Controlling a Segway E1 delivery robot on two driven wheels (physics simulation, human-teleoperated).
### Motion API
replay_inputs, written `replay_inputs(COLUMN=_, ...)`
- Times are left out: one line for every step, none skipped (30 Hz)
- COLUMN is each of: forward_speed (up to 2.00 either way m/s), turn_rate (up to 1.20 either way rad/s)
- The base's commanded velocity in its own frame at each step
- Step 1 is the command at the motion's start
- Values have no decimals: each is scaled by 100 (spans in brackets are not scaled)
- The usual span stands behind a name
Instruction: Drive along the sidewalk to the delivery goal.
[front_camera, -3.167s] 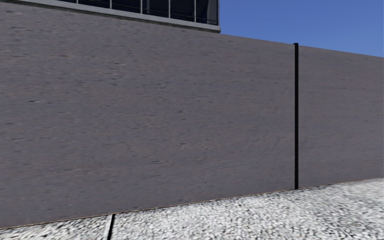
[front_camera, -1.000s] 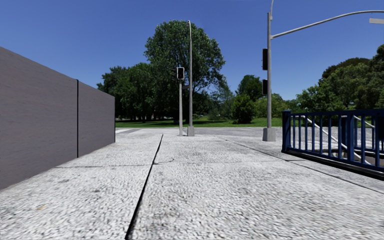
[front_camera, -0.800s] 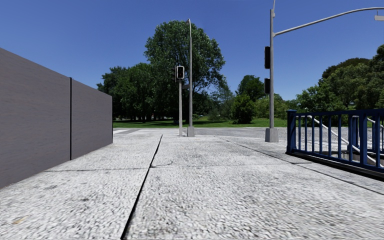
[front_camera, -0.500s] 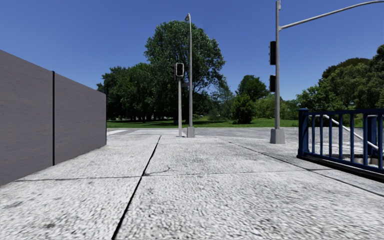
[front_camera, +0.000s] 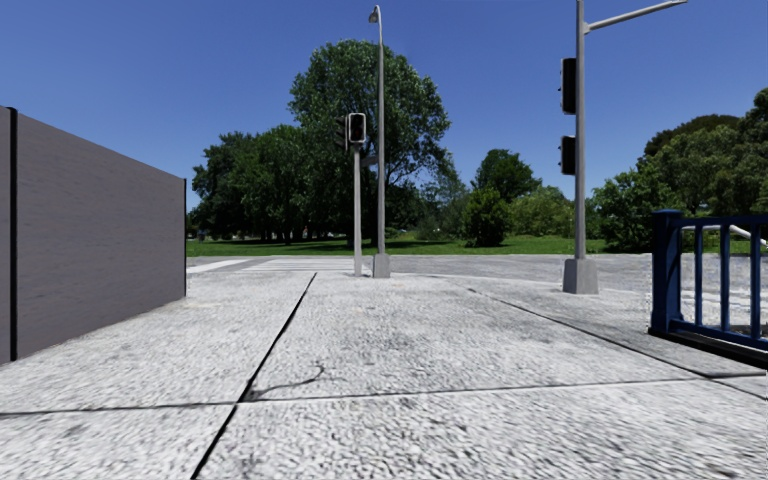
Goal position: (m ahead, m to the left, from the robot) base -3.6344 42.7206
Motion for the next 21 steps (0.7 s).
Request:
replay_inputs(forward_speed=170, turn_rate=0)
replay_inputs(forward_speed=170, turn_rate=0)
replay_inputs(forward_speed=170, turn_rate=0)
replay_inputs(forward_speed=170, turn_rate=0)
replay_inputs(forward_speed=170, turn_rate=0)
replay_inputs(forward_speed=170, turn_rate=0)
replay_inputs(forward_speed=169, turn_rate=0)
replay_inputs(forward_speed=169, turn_rate=0)
replay_inputs(forward_speed=169, turn_rate=0)
replay_inputs(forward_speed=169, turn_rate=0)
replay_inputs(forward_speed=167, turn_rate=0)
replay_inputs(forward_speed=166, turn_rate=0)
replay_inputs(forward_speed=166, turn_rate=0)
replay_inputs(forward_speed=166, turn_rate=0)
replay_inputs(forward_speed=166, turn_rate=0)
replay_inputs(forward_speed=163, turn_rate=0)
replay_inputs(forward_speed=160, turn_rate=0)
replay_inputs(forward_speed=155, turn_rate=0)
replay_inputs(forward_speed=155, turn_rate=0)
replay_inputs(forward_speed=153, turn_rate=0)
replay_inputs(forward_speed=150, turn_rate=0)
